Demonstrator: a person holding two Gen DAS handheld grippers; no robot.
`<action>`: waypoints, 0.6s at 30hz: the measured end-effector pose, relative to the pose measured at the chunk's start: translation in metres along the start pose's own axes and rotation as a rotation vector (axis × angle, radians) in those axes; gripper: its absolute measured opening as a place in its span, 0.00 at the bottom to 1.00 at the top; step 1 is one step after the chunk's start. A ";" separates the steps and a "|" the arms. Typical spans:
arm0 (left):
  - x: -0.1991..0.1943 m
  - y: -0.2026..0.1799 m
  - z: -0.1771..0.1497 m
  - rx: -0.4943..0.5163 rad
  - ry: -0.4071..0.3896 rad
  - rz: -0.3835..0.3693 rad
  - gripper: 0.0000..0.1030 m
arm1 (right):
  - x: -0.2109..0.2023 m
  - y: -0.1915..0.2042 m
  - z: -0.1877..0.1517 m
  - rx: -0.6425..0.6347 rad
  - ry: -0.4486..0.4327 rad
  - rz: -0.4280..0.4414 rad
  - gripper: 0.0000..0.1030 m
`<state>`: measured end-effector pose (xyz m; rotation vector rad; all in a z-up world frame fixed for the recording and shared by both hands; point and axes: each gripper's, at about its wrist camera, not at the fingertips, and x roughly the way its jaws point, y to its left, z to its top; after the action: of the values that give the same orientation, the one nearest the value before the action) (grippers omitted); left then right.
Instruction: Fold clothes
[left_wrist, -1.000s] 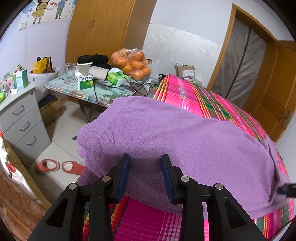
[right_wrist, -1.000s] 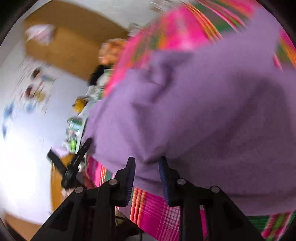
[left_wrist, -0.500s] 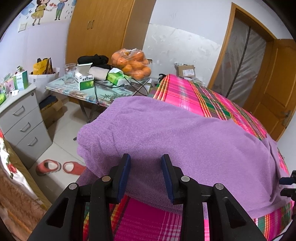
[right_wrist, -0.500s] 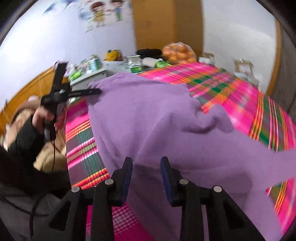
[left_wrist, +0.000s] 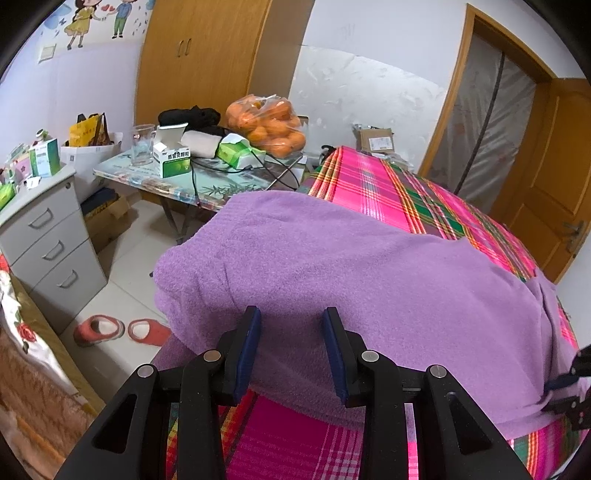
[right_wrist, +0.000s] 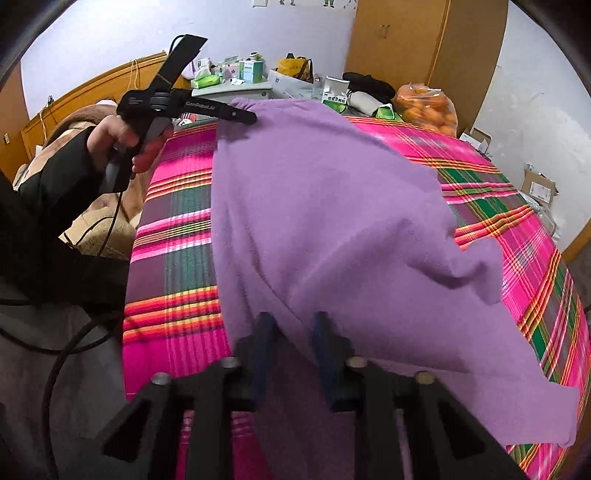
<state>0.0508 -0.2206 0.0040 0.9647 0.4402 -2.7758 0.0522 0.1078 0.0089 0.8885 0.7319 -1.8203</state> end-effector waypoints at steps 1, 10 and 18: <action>0.000 0.000 0.000 0.000 0.001 0.001 0.35 | 0.000 0.001 0.000 0.005 -0.003 -0.006 0.05; -0.003 0.012 0.004 -0.050 0.021 -0.028 0.35 | -0.028 0.021 -0.003 0.002 -0.079 -0.018 0.03; -0.020 -0.018 -0.001 0.003 0.028 -0.111 0.35 | -0.018 0.016 -0.013 0.066 -0.062 0.012 0.07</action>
<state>0.0623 -0.2016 0.0199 1.0105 0.5083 -2.8654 0.0752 0.1213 0.0150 0.8730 0.6292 -1.8624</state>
